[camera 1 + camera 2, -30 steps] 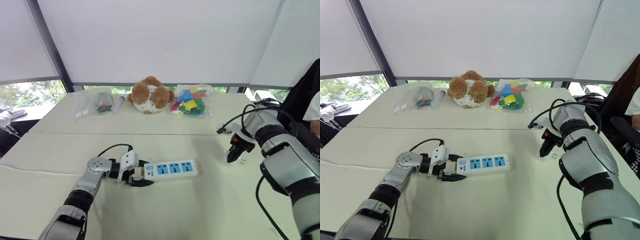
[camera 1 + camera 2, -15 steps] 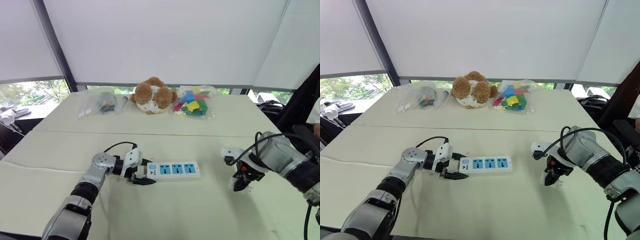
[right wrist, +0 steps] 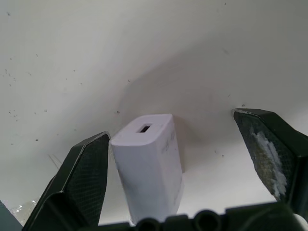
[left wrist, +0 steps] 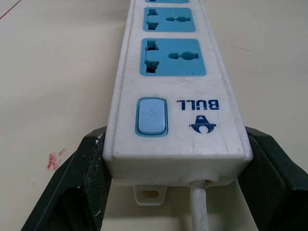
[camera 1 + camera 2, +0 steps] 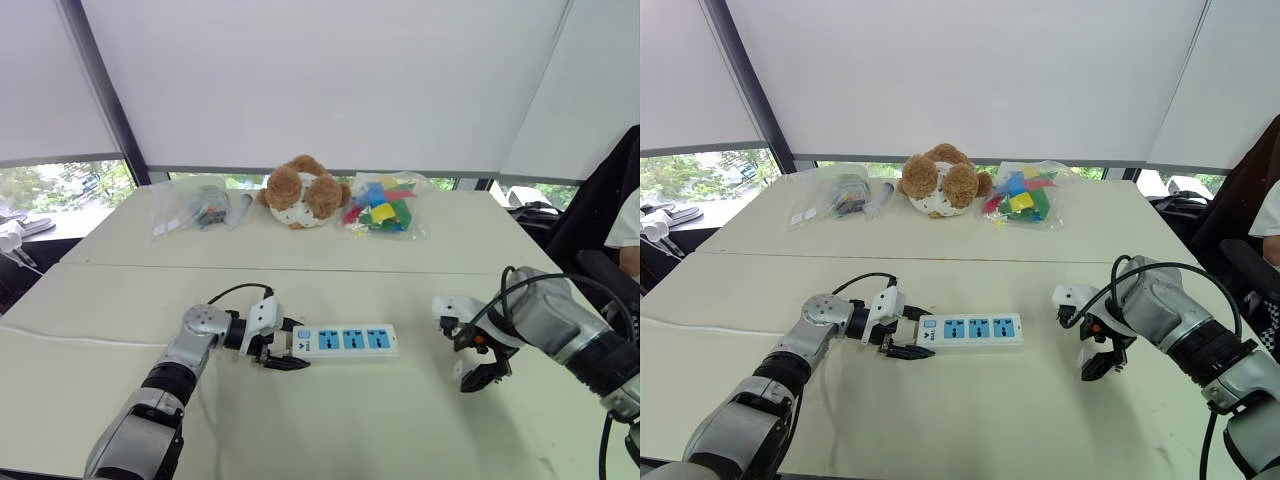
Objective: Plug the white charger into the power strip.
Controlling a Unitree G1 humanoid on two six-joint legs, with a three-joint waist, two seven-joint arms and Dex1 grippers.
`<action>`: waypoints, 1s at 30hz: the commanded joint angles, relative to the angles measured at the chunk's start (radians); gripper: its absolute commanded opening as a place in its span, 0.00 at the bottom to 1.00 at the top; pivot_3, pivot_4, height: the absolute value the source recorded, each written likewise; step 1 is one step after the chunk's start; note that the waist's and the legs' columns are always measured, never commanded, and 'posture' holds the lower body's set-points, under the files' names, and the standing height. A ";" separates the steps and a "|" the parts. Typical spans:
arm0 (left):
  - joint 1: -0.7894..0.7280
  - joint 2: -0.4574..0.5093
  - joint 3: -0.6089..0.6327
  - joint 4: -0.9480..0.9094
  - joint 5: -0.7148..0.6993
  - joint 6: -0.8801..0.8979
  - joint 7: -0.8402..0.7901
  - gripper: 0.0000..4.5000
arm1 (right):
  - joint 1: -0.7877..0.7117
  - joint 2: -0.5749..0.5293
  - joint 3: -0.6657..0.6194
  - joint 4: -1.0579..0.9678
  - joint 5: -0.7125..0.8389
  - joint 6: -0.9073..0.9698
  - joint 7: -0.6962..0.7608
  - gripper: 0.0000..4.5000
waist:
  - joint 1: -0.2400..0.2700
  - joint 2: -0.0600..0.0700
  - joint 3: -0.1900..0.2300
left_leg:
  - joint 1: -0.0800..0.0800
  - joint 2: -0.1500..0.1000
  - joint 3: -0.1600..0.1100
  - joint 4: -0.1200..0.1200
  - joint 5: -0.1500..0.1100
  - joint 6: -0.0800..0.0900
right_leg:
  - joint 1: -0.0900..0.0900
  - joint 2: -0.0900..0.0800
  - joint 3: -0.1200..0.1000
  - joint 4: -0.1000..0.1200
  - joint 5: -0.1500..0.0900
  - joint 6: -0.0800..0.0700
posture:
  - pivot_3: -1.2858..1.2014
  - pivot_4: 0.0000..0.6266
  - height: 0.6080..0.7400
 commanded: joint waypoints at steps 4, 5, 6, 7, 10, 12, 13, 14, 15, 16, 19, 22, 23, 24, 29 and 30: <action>0.023 -0.023 -0.050 0.027 0.068 0.000 0.028 0.67 | -0.018 0.016 -0.006 0.022 -0.024 -0.018 0.030 0.99 | 0.000 0.000 0.000 | 0.000 0.000 0.000 0.000 0.000 0.000 | 0.000 0.000 0.000 0.000 0.000 0.000 | 0.52 0.24 0.99; 0.024 -0.023 -0.050 0.029 0.069 -0.001 0.030 0.67 | -0.016 0.019 -0.006 0.020 -0.026 -0.016 0.032 0.99 | 0.001 0.000 0.000 | 0.000 0.000 0.000 0.000 0.000 0.000 | 0.000 0.000 0.000 0.000 0.000 0.000 | 0.52 0.24 0.99; 0.026 -0.023 -0.049 0.030 0.069 -0.001 0.033 0.67 | -0.014 0.022 -0.005 0.018 -0.028 -0.013 0.034 0.99 | 0.001 0.000 0.000 | 0.000 0.000 0.000 0.000 0.000 0.000 | 0.000 0.000 0.000 0.000 0.000 0.000 | 0.52 0.24 0.99; 0.028 -0.024 -0.049 0.031 0.069 -0.001 0.035 0.67 | -0.012 0.026 -0.002 0.016 -0.032 -0.012 0.035 0.99 | 0.001 0.000 0.000 | 0.000 0.000 0.000 0.000 0.000 0.000 | 0.000 0.000 0.000 -0.001 0.000 0.000 | 0.52 0.24 0.99; 0.030 -0.027 -0.047 0.033 0.069 0.000 0.039 0.67 | -0.012 0.038 0.015 0.021 -0.056 -0.024 0.040 0.80 | 0.002 0.000 0.000 | 0.000 0.000 0.000 0.000 0.000 0.000 | 0.000 0.000 0.000 0.000 0.000 0.000 | 0.52 0.24 0.99; 0.030 -0.031 -0.046 0.032 0.066 0.001 0.042 0.67 | -0.006 0.029 0.027 0.023 -0.083 -0.059 0.043 0.59 | 0.003 0.000 0.000 | 0.000 0.000 0.000 0.000 0.000 0.000 | 0.000 0.000 0.000 -0.001 0.000 0.000 | 0.52 0.24 0.99; 0.029 -0.032 -0.044 0.034 0.065 0.001 0.043 0.67 | -0.002 0.026 0.029 0.022 -0.093 -0.071 0.046 0.48 | 0.003 0.000 0.000 | 0.000 0.000 0.000 0.000 0.000 0.000 | 0.000 0.000 0.000 -0.001 0.000 0.000 | 0.52 0.24 0.99; 0.029 -0.034 -0.043 0.034 0.064 0.002 0.045 0.67 | 0.003 0.023 0.028 0.019 -0.098 -0.076 0.051 0.37 | 0.003 0.000 0.000 | 0.000 0.000 0.000 0.000 0.000 0.000 | 0.000 0.000 0.000 -0.001 0.000 0.000 | 0.52 0.24 0.99; 0.028 -0.034 -0.042 0.036 0.064 0.001 0.047 0.67 | 0.007 0.021 0.027 0.016 -0.103 -0.083 0.056 0.26 | 0.004 0.000 0.000 | 0.000 0.000 0.000 0.000 0.000 0.000 | 0.001 0.000 0.000 -0.001 0.000 0.000 | 0.52 0.24 0.99; 0.027 -0.035 -0.041 0.039 0.064 0.000 0.050 0.67 | 0.010 0.019 0.026 0.012 -0.106 -0.092 0.061 0.17 | 0.004 0.000 0.000 | 0.000 0.000 0.000 0.000 0.000 0.000 | 0.001 0.000 0.000 -0.001 0.000 0.000 | 0.52 0.24 0.99; 0.023 -0.035 -0.038 0.045 0.066 -0.003 0.055 0.67 | 0.009 0.026 0.007 0.007 -0.106 -0.103 0.057 0.17 | 0.006 0.000 0.000 | 0.000 0.000 0.000 0.000 0.000 0.000 | 0.002 0.000 0.000 -0.002 0.000 0.000 | 0.52 0.24 0.99; 0.004 -0.032 -0.034 0.043 0.060 0.003 0.040 0.67 | -0.011 0.070 -0.104 0.041 -0.039 -0.205 -0.026 0.17 | 0.004 0.000 0.000 | 0.000 0.000 0.000 0.000 0.000 0.000 | 0.002 -0.001 0.000 -0.003 0.000 0.000 | 0.52 0.24 0.99; -0.010 -0.030 -0.030 0.042 0.053 0.011 0.028 0.67 | -0.025 0.103 -0.179 0.062 0.023 -0.253 -0.061 0.17 | -0.001 0.000 0.000 | 0.000 0.000 0.000 0.000 0.000 0.000 | 0.002 0.000 0.000 -0.003 0.000 0.000 | 0.52 0.24 0.99; -0.026 -0.028 -0.027 0.044 0.047 0.016 0.014 0.67 | -0.038 0.140 -0.256 0.085 0.088 -0.293 -0.092 0.17 | -0.002 0.001 0.000 | 0.000 0.000 0.000 0.000 0.000 0.000 | 0.002 0.000 0.000 -0.003 0.000 -0.001 | 0.52 0.24 0.99; -0.114 -0.009 -0.033 0.125 0.069 -0.028 -0.044 0.67 | -0.069 0.268 -0.509 0.097 0.329 -0.246 -0.173 0.17 | 0.004 0.000 0.001 | -0.002 -0.001 -0.001 0.000 0.000 0.000 | 0.001 0.000 0.000 -0.003 0.002 0.002 | 0.52 0.24 0.99; -0.137 -0.008 -0.037 0.149 0.075 -0.044 -0.054 0.67 | -0.065 0.302 -0.565 0.085 0.388 -0.225 -0.199 0.17 | 0.004 0.000 0.002 | -0.002 -0.001 -0.001 0.000 0.000 0.000 | 0.001 0.000 0.000 -0.004 0.002 0.002 | 0.52 0.24 0.99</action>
